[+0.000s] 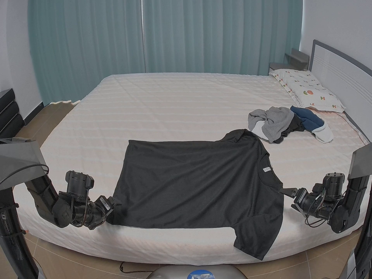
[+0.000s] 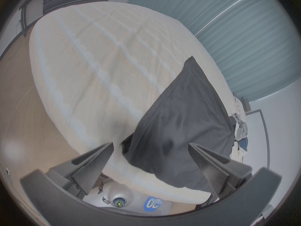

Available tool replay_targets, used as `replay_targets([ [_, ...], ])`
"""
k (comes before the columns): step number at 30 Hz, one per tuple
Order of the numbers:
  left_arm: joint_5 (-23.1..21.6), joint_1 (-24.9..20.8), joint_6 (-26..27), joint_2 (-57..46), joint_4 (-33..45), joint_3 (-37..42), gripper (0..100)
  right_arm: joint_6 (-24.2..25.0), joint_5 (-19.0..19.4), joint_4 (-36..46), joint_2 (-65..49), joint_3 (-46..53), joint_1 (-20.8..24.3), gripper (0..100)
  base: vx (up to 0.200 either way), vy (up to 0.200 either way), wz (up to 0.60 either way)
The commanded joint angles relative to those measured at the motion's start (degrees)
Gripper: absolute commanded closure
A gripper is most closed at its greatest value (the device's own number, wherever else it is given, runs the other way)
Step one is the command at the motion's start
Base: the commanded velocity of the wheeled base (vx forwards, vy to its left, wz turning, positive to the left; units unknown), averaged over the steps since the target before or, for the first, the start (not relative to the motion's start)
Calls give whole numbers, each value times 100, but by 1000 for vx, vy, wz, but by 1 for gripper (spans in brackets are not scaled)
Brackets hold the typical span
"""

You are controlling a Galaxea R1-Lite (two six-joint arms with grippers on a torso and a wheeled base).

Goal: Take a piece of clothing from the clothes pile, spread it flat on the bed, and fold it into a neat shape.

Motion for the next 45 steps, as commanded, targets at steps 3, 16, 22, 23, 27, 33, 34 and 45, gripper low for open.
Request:
replay_targets([
  [3, 38, -107, 19, 90, -46, 90, 0, 12, 25, -469, 427, 333, 18, 0, 0, 0, 0],
  [16, 443, -239, 125, 467, -407, 55, 100, 12, 25, -539, 374, 421, 53, 0, 0, 0, 0],
  [22, 645, -309, 213, 511, -389, 117, 100, -23, -10, -566, 322, 491, 53, 0, 0, 0, 0],
  [23, 662, -300, 406, 547, -380, 178, 100, -67, -28, -557, 278, 553, 71, 0, 0, 0, 0],
  [27, 803, -248, 635, 511, -398, 275, 100, -384, -28, -548, 278, 694, 203, 0, 0, 0, 0],
  [33, 1023, -186, 916, 265, -345, 486, 100, -542, -37, -478, 453, 597, 413, 0, 0, 0, 0],
  [34, 1058, -151, 1013, 239, -372, 521, 100, -542, -45, -478, 489, 606, 457, 0, 0, 0, 0],
  [45, 1058, 122, 1092, 169, -407, 468, 100, -735, -54, -575, 787, 887, 572, 0, 0, 0, 0],
])
